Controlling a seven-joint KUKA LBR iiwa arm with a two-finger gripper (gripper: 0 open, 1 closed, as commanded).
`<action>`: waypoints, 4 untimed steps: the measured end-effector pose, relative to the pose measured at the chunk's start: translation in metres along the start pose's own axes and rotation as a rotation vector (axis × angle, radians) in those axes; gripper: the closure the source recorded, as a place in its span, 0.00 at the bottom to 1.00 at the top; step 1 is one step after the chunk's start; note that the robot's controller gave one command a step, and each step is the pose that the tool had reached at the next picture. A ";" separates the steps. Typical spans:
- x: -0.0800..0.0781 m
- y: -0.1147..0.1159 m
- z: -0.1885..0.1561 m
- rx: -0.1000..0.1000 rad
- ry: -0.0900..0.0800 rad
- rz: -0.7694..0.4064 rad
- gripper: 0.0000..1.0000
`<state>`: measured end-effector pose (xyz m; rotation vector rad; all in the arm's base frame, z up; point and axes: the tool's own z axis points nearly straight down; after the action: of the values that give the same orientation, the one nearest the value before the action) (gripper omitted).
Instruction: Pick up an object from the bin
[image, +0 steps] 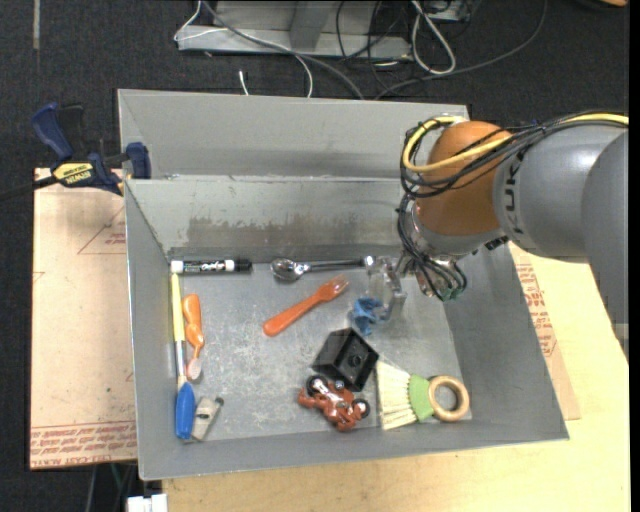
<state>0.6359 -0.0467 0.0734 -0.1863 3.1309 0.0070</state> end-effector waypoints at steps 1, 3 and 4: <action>0.000 -0.011 -0.055 -0.002 0.003 -0.010 1.00; 0.027 -0.019 -0.085 0.001 -0.006 -0.028 1.00; 0.035 -0.027 -0.034 -0.001 0.002 -0.031 1.00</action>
Offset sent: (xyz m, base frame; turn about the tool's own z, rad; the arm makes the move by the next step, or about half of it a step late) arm -0.0148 0.0054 0.1373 -0.0017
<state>0.6039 -0.0781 0.1066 -0.2353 3.1291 0.0085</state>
